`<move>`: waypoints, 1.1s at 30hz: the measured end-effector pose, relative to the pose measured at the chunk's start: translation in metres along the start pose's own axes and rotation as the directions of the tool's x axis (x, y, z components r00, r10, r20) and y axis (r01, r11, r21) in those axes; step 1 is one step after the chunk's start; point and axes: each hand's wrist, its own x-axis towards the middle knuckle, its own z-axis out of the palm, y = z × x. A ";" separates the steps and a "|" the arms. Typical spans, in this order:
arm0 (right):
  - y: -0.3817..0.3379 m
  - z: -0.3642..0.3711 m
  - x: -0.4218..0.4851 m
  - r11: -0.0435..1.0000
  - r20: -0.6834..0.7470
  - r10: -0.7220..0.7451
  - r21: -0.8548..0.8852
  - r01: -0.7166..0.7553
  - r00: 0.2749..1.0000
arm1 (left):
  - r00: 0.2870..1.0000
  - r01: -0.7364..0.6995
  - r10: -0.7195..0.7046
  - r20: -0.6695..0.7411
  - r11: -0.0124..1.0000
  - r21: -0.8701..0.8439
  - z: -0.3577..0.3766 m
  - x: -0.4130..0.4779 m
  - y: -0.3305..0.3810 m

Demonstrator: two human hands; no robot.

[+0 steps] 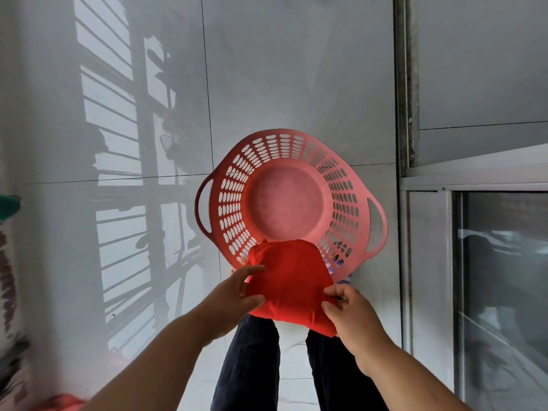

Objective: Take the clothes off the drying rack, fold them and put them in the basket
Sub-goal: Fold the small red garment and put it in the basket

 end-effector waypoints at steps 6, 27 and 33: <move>0.000 0.005 0.003 0.993 -0.063 -0.069 -0.095 0.063 0.996 | 0.995 0.000 0.017 -0.098 0.985 0.172 0.009 0.006 0.000; -0.034 0.003 -0.004 0.396 0.303 -0.334 -0.814 0.424 0.893 | 0.990 0.112 -0.069 -0.121 0.914 0.390 -0.002 0.033 0.026; -0.055 -0.011 0.017 0.384 0.392 -0.248 -0.800 0.461 0.886 | 0.993 -0.078 0.115 0.007 0.627 0.775 -0.010 0.027 0.013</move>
